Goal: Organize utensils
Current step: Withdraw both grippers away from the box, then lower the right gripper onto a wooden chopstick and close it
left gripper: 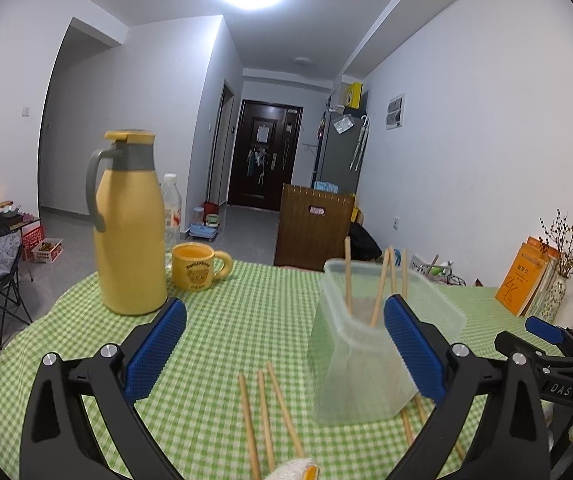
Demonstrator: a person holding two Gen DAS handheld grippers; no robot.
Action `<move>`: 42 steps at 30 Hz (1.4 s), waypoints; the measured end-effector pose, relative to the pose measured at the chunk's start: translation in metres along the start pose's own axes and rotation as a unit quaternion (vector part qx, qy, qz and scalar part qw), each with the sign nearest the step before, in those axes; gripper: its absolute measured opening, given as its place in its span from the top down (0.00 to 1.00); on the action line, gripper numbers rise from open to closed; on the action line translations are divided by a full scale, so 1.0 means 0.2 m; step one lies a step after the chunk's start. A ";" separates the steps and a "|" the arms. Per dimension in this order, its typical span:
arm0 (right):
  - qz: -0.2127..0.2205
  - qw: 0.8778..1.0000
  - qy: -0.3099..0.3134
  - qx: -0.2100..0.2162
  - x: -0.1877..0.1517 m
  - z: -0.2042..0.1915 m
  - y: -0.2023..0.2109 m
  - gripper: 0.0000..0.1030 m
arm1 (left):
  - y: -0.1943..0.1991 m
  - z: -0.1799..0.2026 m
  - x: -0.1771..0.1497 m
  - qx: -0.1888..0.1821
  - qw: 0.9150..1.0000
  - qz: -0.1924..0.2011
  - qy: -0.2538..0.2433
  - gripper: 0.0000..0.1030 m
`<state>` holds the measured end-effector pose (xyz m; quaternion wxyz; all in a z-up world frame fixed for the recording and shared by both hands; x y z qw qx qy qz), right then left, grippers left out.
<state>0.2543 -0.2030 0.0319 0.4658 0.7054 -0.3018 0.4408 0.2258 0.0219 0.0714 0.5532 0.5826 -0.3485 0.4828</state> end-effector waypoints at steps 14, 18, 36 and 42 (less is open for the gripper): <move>-0.132 0.991 0.014 -0.019 -0.32 0.02 -0.15 0.08 | -0.09 -0.15 -0.24 0.023 0.999 -0.036 -0.002 0.07; -0.167 0.985 0.015 -0.027 -0.39 0.03 -0.21 0.08 | -0.14 -0.16 -0.32 0.019 0.999 -0.050 -0.008 0.07; -0.314 0.946 -0.065 -0.043 -0.59 0.26 -0.41 0.45 | -0.23 -0.20 -0.46 0.019 0.998 -0.060 -0.004 0.07; -0.360 0.927 -0.104 -0.028 -0.63 0.35 -0.49 0.78 | -0.22 -0.22 -0.45 0.016 0.998 -0.061 0.008 0.07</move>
Point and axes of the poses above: each gripper's, at about its wrist camera, not at the fingertips, and y roughly against the way its jaws point, z to its right, x to its top, the point moved 7 cm from there along -y, roughly the way its jaws point, and after that the axes turned 14 degrees about x, right-handed, at the moved point
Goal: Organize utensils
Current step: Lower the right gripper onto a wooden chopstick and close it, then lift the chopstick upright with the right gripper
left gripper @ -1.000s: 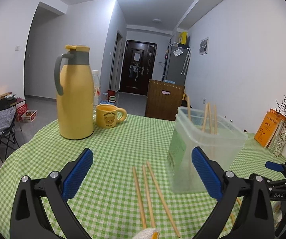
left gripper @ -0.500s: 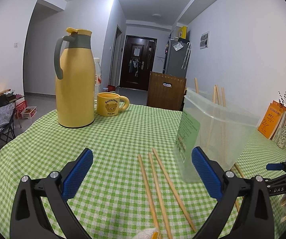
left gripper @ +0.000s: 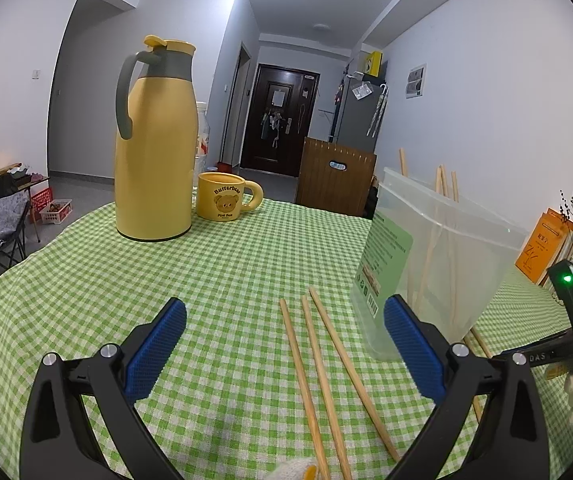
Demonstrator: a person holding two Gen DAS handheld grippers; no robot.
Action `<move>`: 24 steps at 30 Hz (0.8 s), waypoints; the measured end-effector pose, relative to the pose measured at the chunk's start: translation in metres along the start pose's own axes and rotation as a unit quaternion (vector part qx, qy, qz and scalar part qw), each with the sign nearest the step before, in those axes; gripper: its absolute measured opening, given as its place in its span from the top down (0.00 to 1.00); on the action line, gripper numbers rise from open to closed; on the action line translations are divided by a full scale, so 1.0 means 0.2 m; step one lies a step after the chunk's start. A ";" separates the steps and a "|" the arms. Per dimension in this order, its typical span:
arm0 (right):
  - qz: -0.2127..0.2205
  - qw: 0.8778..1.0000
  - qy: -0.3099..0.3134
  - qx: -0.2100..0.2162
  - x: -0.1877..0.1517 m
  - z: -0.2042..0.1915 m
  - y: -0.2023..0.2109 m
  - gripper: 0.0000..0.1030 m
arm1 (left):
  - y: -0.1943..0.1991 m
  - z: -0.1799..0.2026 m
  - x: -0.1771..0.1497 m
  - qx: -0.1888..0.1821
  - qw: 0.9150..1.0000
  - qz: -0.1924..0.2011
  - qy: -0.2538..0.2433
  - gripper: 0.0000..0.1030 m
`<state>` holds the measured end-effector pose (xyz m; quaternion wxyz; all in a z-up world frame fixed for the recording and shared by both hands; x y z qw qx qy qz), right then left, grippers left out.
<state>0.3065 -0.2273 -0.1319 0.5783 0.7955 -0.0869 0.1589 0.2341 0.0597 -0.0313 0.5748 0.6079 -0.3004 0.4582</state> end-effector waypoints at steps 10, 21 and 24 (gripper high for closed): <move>-0.056 0.998 -0.018 -0.023 0.11 0.03 -0.14 0.92 | 0.04 0.01 0.01 -0.008 1.000 0.008 -0.003 0.07; -0.051 0.998 -0.015 -0.046 0.12 -0.02 -0.19 0.94 | 0.04 0.02 0.00 -0.015 1.000 0.004 -0.004 0.07; -0.038 0.998 -0.028 -0.039 0.10 -0.01 -0.16 0.94 | 0.04 0.02 0.00 -0.011 1.000 0.007 -0.003 0.07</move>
Point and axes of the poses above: each gripper's, at about its wrist camera, not at the fingertips, and y roughly against the way its jaws point, z to its right, x to its top, the point moved 7 cm from there along -y, roughly the way its jaws point, and after that the axes turned 14 degrees about x, right-handed, at the moved point
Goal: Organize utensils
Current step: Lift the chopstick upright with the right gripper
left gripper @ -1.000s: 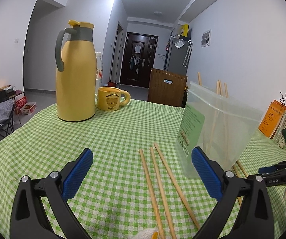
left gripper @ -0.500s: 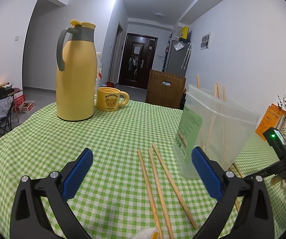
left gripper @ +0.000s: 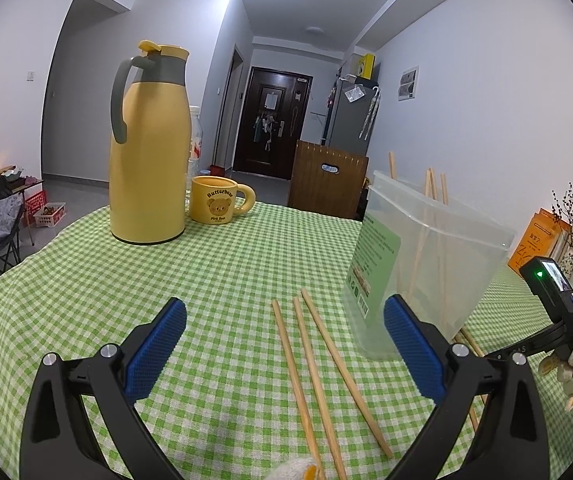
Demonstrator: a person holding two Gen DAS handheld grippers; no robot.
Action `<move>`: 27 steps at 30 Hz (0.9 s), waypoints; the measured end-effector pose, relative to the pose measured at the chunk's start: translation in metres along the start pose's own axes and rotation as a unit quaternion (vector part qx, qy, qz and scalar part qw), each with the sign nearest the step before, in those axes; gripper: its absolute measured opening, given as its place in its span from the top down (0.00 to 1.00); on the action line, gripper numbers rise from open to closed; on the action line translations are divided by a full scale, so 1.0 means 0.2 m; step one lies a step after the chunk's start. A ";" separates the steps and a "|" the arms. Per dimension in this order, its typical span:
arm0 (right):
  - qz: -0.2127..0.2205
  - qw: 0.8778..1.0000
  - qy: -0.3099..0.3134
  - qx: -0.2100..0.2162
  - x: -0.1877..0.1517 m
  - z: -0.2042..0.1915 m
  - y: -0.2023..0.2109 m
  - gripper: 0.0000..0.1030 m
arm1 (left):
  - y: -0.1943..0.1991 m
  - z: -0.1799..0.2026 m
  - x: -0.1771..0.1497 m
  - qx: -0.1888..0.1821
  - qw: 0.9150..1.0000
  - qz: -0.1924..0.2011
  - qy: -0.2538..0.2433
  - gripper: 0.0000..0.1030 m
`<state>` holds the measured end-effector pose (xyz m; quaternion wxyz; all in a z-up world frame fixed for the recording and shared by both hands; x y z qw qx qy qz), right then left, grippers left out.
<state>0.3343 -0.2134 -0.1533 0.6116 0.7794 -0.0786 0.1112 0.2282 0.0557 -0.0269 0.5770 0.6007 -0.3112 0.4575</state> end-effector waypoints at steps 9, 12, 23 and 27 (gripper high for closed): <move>0.077 0.997 0.016 0.024 -0.06 0.04 0.16 0.94 | -0.03 -0.04 0.00 0.010 1.000 -0.004 0.018 0.07; 0.131 0.990 0.032 0.037 -0.07 0.01 0.28 0.94 | -0.04 -0.04 -0.01 0.010 1.000 -0.007 0.017 0.07; 0.338 0.936 0.071 0.068 -0.14 -0.07 0.68 0.94 | -0.09 -0.03 -0.03 0.014 1.000 -0.020 0.010 0.07; 0.401 0.911 0.059 0.081 -0.15 -0.06 0.76 0.94 | -0.10 -0.01 -0.03 0.019 0.999 -0.027 0.003 0.07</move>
Point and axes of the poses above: each gripper's, at about its wrist camera, not at the fingertips, and y roughly against the way its jaws point, z to its right, x to its top, the point moved 7 cm from there along -y, roughly the way its jaws point, and after that the axes turned 14 degrees about x, right-handed, at the moved point
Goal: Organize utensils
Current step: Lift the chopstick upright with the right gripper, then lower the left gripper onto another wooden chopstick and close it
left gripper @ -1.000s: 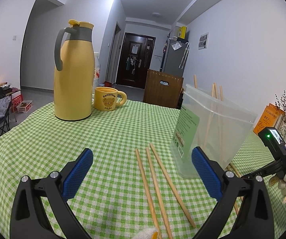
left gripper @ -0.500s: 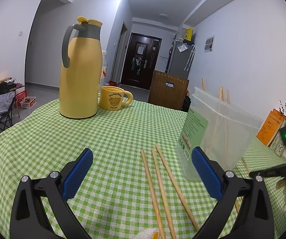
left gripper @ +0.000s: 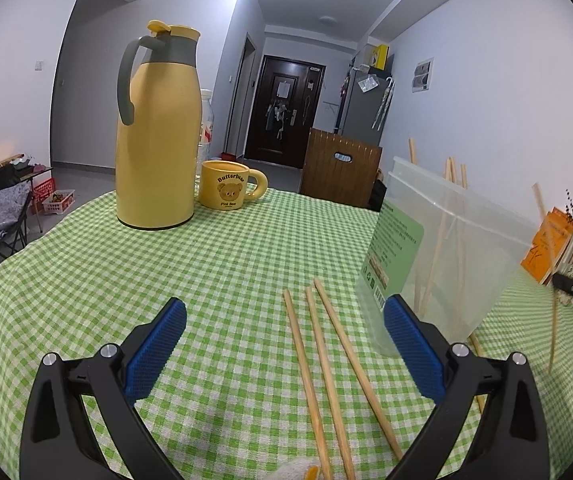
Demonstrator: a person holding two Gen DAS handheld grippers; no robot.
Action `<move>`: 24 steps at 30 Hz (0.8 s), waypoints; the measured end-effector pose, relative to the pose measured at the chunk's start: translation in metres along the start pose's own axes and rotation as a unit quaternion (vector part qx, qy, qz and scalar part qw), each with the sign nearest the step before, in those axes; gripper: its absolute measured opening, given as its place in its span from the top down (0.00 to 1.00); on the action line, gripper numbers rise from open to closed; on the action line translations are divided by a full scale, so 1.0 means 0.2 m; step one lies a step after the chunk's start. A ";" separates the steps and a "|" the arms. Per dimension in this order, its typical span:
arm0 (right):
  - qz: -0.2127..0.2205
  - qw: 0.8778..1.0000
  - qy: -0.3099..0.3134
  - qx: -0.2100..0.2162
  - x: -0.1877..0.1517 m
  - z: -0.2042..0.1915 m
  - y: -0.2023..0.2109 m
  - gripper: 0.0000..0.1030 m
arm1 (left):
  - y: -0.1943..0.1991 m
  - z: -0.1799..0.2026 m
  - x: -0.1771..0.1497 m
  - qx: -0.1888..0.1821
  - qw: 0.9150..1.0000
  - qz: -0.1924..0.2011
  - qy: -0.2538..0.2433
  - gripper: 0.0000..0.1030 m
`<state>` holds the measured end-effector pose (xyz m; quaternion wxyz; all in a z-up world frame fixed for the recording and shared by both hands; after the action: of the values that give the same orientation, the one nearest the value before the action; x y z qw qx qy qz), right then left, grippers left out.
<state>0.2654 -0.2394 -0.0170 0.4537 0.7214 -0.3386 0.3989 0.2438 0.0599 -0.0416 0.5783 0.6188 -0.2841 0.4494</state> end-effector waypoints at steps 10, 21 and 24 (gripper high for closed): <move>0.106 0.994 0.013 -0.023 0.00 0.08 0.06 0.94 | 0.00 0.03 0.07 0.022 0.999 -0.040 -0.014 0.07; 0.114 0.993 0.008 -0.016 -0.03 0.11 0.08 0.94 | -0.20 0.13 0.08 0.035 0.973 -0.212 -0.085 0.15; 0.116 0.993 0.013 -0.012 -0.04 0.09 0.09 0.94 | -0.27 0.16 0.04 0.037 0.957 -0.271 -0.095 0.26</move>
<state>0.2523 -0.2622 -0.0222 0.4172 0.6665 -0.4191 0.4540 0.3017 0.0389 -0.0577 0.6258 0.7330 -0.1427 0.2252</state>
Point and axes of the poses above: each gripper's, at about its wrist camera, not at the fingertips, and y roughly against the way its jaws point, z to its right, x to its top, the point moved 7 cm from there along -y, roughly the way its jaws point, and after that the axes turned 14 degrees about x, right-handed, at the moved point
